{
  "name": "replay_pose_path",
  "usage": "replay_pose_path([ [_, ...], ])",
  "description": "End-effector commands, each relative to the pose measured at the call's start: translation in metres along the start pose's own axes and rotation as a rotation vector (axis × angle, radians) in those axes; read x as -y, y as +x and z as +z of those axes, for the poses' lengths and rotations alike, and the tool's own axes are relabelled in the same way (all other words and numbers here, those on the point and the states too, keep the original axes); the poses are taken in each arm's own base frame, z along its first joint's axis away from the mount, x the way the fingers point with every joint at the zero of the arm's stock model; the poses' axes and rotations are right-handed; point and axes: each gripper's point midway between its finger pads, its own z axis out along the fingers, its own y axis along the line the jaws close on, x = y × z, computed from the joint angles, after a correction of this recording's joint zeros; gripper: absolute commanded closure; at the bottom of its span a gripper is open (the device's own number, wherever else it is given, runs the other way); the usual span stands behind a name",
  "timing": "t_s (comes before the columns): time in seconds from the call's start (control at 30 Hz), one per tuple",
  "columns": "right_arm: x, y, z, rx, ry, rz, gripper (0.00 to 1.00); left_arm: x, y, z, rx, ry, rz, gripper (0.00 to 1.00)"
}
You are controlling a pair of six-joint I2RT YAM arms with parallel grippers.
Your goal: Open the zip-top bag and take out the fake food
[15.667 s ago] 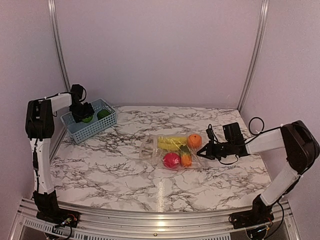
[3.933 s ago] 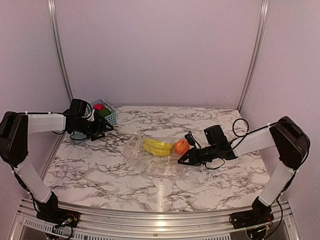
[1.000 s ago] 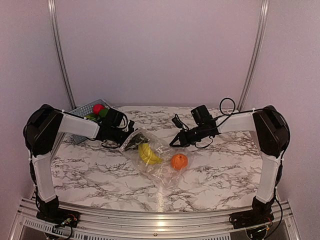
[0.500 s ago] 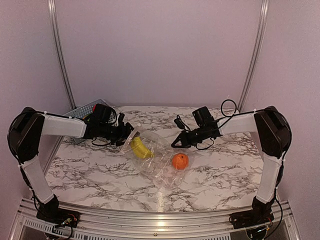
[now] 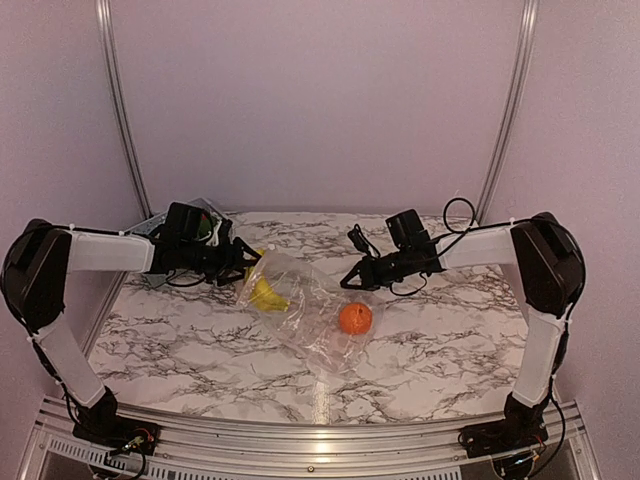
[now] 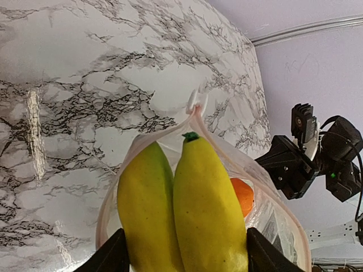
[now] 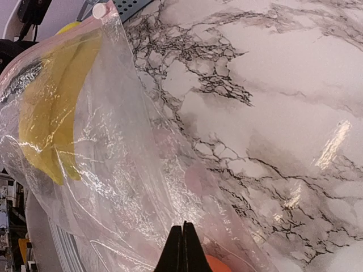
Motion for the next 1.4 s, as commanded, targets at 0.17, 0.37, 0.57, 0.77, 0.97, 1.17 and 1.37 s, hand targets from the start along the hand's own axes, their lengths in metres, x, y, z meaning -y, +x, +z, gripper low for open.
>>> replay_pose_path([
  [0.17, 0.007, 0.004, -0.009, -0.010, 0.039, 0.031, 1.00, -0.015, -0.081, -0.069, 0.239, -0.044, 0.017, 0.61],
  [0.37, 0.008, 0.005, -0.007, -0.014, 0.037, 0.031, 1.00, -0.028, -0.112, -0.103, 0.320, -0.071, 0.008, 0.61],
  [0.57, 0.007, 0.002, -0.007, -0.015, 0.036, 0.025, 1.00, -0.045, -0.163, -0.153, 0.514, -0.158, -0.033, 0.60],
  [0.77, 0.008, 0.001, -0.007, -0.016, 0.035, 0.028, 1.00, -0.091, -0.212, -0.221, 0.671, -0.398, -0.082, 0.60],
  [0.97, 0.008, 0.001, -0.006, -0.019, 0.035, 0.029, 1.00, -0.134, -0.228, -0.266, 0.671, -0.610, -0.090, 0.60],
  [1.17, 0.009, -0.001, -0.004, -0.016, 0.033, 0.034, 1.00, -0.154, -0.228, -0.273, 0.549, -0.707, -0.038, 0.60],
  [1.37, 0.009, -0.004, -0.003, -0.016, 0.028, 0.032, 1.00, -0.172, -0.224, -0.250, 0.429, -0.693, -0.014, 0.59],
])
